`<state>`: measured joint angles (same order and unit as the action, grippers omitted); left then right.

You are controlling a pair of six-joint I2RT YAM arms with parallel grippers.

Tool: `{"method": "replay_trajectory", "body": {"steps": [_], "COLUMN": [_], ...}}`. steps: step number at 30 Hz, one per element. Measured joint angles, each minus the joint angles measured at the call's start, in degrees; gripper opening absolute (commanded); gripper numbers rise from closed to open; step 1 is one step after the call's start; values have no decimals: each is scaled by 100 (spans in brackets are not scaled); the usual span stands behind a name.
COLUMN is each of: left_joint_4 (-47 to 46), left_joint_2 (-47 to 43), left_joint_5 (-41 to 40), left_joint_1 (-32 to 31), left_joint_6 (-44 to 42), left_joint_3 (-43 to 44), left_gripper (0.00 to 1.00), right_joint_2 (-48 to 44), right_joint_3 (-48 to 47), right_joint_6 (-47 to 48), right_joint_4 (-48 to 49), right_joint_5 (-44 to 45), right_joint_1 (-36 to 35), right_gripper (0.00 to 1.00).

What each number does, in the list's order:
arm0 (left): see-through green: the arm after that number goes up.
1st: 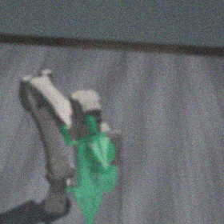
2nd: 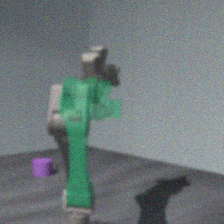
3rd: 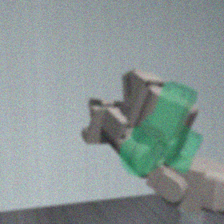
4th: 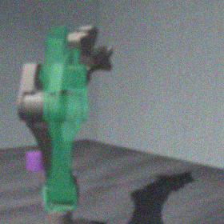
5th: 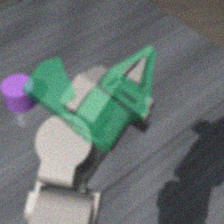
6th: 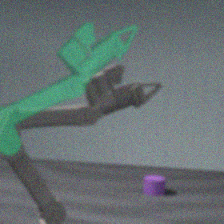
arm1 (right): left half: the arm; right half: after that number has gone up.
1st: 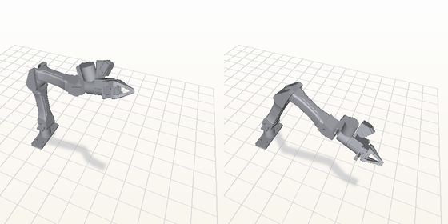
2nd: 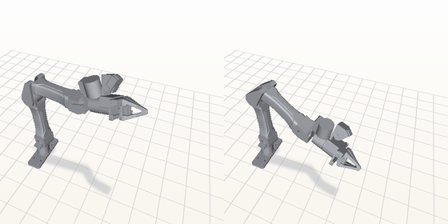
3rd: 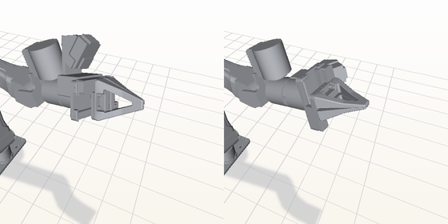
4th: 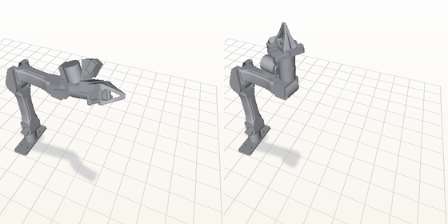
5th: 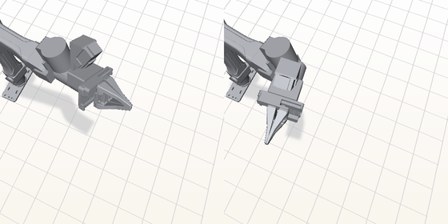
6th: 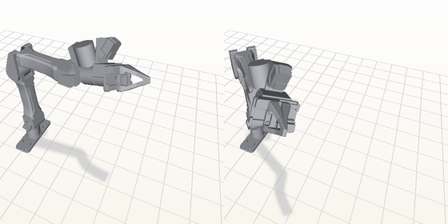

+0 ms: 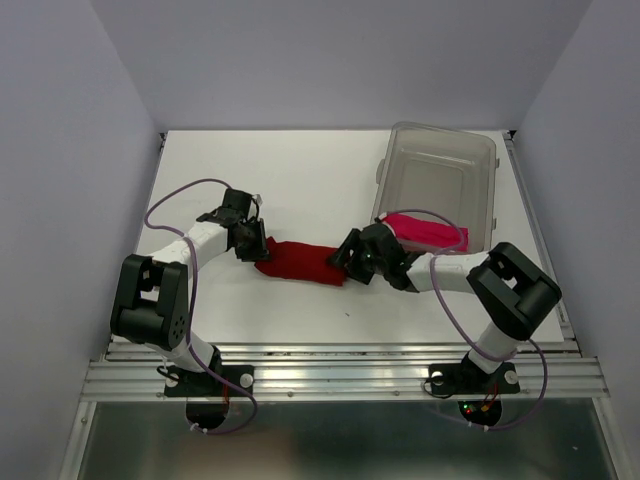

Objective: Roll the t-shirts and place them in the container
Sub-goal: Pick up the T-shirt from the center of the board.

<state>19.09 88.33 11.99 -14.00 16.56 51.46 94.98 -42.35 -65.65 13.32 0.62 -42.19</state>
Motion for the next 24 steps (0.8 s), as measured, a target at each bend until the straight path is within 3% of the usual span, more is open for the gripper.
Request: {"method": "replay_trajectory", "body": {"steps": [3,5,6,8,13,24], "left_joint_4": [-2,-2,-2,-2,0,-4], "left_joint_2": [0,0,0,0,0,0], "left_joint_5": [0,2,0,0,-2,-2], "left_joint_1": [0,0,2,13,24,24], "left_joint_6": [0,0,0,0,0,0], "left_joint_3": [0,0,0,0,0,0], "left_gripper": [0,0,0,0,0,0], "right_joint_2": [96,122,127,131,26,-186], "right_joint_3": [-39,-92,-107,-125,-229,-170], "right_joint_6": [-2,-13,-15,-13,28,-46], "right_joint_4": [4,-2,-4,-48,-369,-737], "right_joint_5": [2,7,9,44,278,490], "right_joint_1": [-35,-50,-57,-81,-179,-286], "right_gripper": [54,54,57,74,87,87]}}
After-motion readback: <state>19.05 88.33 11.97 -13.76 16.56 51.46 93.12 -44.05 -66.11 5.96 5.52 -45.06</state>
